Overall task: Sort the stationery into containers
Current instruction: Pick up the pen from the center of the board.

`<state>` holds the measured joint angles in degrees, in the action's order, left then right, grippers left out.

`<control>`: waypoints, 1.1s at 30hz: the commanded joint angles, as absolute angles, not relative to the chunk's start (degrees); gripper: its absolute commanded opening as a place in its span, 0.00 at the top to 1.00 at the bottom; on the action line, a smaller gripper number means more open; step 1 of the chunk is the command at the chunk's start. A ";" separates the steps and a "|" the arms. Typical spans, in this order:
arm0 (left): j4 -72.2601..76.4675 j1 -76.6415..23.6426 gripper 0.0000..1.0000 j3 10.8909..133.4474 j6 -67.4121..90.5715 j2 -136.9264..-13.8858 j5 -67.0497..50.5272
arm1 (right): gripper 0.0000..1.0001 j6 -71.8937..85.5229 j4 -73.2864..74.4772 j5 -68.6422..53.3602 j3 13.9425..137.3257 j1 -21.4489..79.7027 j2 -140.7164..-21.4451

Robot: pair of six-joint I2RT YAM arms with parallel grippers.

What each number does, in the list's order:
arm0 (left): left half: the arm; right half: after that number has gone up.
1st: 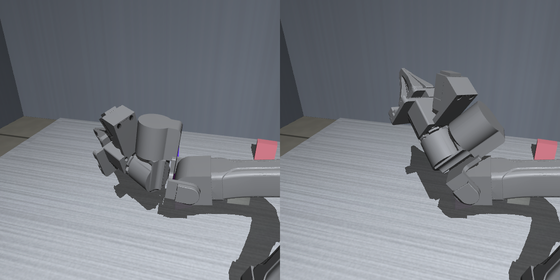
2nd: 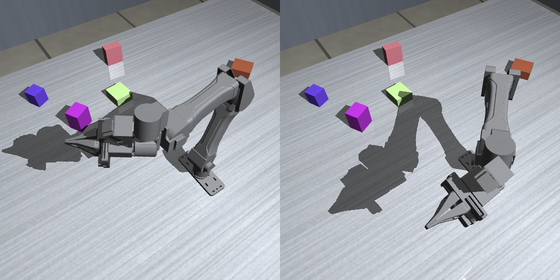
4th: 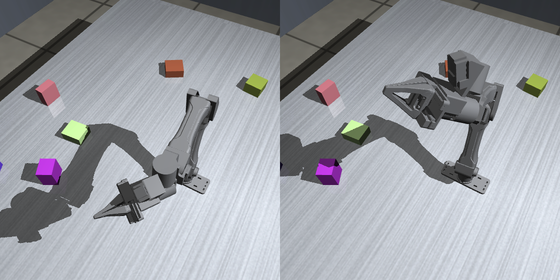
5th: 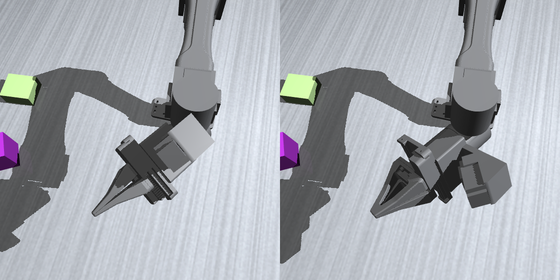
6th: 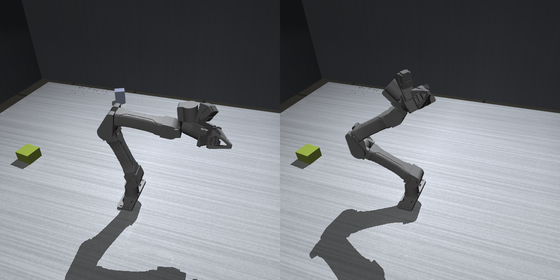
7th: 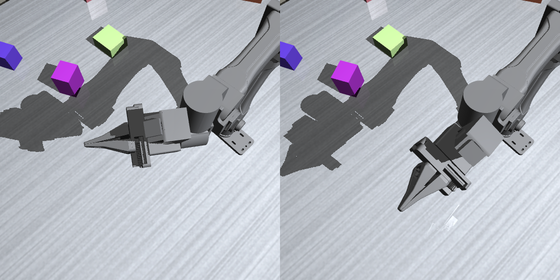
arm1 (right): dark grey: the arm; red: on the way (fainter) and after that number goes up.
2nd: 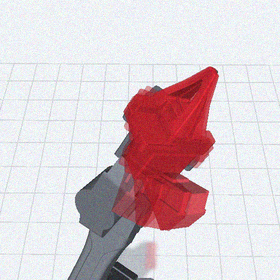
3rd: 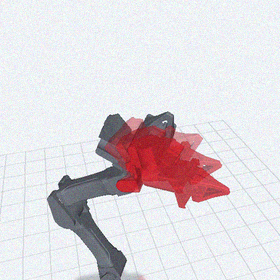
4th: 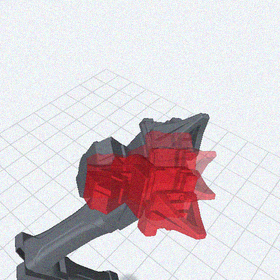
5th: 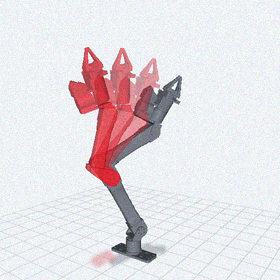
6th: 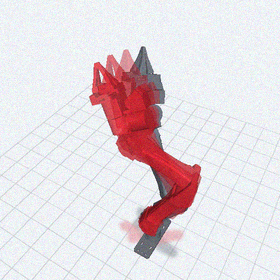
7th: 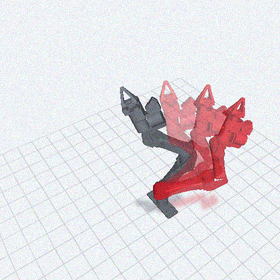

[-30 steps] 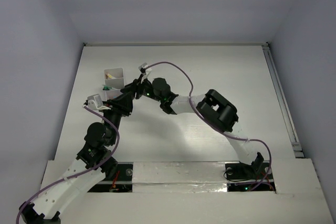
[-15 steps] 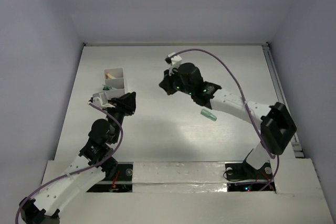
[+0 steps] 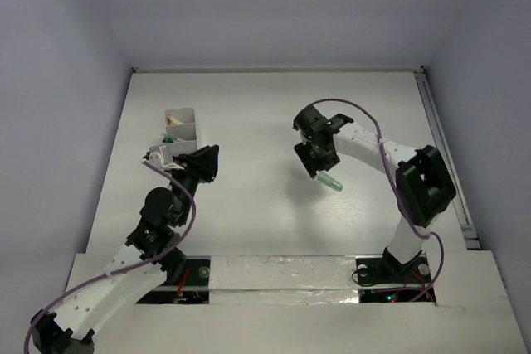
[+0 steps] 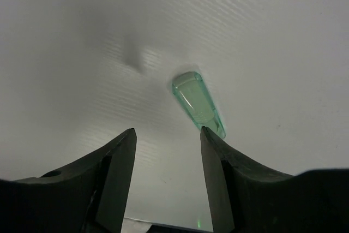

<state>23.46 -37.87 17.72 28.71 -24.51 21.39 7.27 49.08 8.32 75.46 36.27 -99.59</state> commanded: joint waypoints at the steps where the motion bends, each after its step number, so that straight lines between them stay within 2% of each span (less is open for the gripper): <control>1: 26.46 -38.14 0.71 18.02 29.09 -24.26 20.31 | 0.43 0.72 55.54 6.42 79.80 34.37 -102.64; 13: 26.72 -38.14 0.71 17.93 29.27 -24.61 20.12 | 0.41 -6.94 60.73 3.78 89.29 32.34 -114.69; 20: 26.72 -38.14 0.71 18.02 29.00 -25.22 20.48 | 0.42 -7.91 59.59 0.97 88.24 31.29 -116.19; 26: 26.37 -38.14 0.71 17.93 28.83 -24.52 20.83 | 0.49 -8.61 57.92 -1.67 86.49 29.71 -116.37; 30: 26.19 -38.14 0.71 17.84 28.74 -24.26 21.45 | 0.49 -8.61 57.05 -1.49 85.17 29.18 -115.41; 33: 26.19 -38.14 0.71 17.84 28.74 -24.43 21.36 | 0.45 -9.05 56.52 -2.19 84.29 29.18 -114.79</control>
